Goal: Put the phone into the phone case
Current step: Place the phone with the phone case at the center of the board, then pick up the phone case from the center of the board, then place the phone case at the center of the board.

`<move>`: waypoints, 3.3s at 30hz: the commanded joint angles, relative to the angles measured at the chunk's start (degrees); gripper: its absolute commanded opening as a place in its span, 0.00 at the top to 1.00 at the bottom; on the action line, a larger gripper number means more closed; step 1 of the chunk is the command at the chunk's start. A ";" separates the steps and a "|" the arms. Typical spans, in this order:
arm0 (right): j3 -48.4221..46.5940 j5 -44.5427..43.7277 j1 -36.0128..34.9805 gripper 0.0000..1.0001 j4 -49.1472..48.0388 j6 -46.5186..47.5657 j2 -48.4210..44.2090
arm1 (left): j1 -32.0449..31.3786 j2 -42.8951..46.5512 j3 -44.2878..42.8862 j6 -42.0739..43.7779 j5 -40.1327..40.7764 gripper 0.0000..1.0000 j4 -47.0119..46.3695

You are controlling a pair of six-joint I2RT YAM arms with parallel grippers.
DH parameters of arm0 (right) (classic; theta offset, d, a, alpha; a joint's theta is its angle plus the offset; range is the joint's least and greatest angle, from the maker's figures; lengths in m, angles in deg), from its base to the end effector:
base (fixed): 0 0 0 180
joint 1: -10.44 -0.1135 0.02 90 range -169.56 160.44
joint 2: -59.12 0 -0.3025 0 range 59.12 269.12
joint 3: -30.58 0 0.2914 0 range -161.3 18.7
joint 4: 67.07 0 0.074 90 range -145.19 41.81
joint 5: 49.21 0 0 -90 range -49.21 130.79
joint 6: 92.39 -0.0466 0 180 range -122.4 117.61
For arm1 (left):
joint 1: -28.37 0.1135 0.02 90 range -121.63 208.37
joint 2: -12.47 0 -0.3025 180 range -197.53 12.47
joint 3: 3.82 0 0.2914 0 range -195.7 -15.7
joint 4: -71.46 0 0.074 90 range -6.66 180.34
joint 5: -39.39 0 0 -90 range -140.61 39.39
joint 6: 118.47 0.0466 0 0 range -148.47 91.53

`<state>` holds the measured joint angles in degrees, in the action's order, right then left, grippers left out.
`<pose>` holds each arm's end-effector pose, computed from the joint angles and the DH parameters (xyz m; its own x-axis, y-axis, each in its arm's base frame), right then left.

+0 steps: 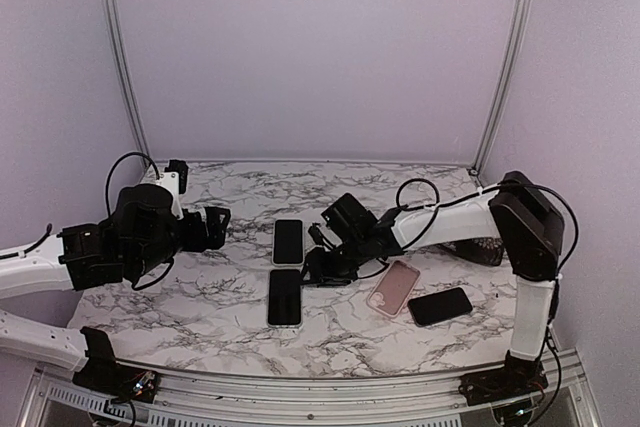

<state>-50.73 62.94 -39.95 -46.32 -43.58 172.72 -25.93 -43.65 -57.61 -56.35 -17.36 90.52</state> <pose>0.2784 0.3640 0.1414 -0.9485 -0.1894 -0.2541 -0.3102 0.7184 0.6227 0.1653 -0.1863 0.3116 -0.3664 -0.1603 -0.9166 0.2375 0.9363 -0.2587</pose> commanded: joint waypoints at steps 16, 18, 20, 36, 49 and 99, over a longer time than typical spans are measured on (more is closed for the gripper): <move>-1.72 -41.59 4.43 0.49 46.32 20.30 -17.49 | 0.57 -11.07 -0.01 9.05 -5.34 0.01 -12.27; -2.09 -38.42 4.44 0.47 40.81 35.57 -18.38 | 0.52 -12.58 -0.53 11.39 -6.44 0.01 -13.40; -1.87 -37.89 4.51 0.40 36.55 49.86 -19.38 | 0.54 -13.64 -0.50 13.22 -6.88 0.01 -14.55; -1.59 -19.01 8.52 0.38 34.19 110.97 -11.85 | 1.12 -12.05 3.48 18.43 -6.45 0.01 -19.50; -7.15 -20.81 9.63 0.72 39.87 111.47 -2.02 | 3.22 -15.75 2.01 18.53 -6.89 0.01 -17.79; 0.61 -35.46 -7.28 1.00 40.72 -21.77 -18.72 | 4.29 -16.44 -5.26 -15.28 2.87 0.01 8.65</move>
<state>-49.24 25.30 -45.90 -8.55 -61.09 149.51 -21.87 -59.06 -61.94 -70.03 -14.19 95.13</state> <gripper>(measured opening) 0.006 0.989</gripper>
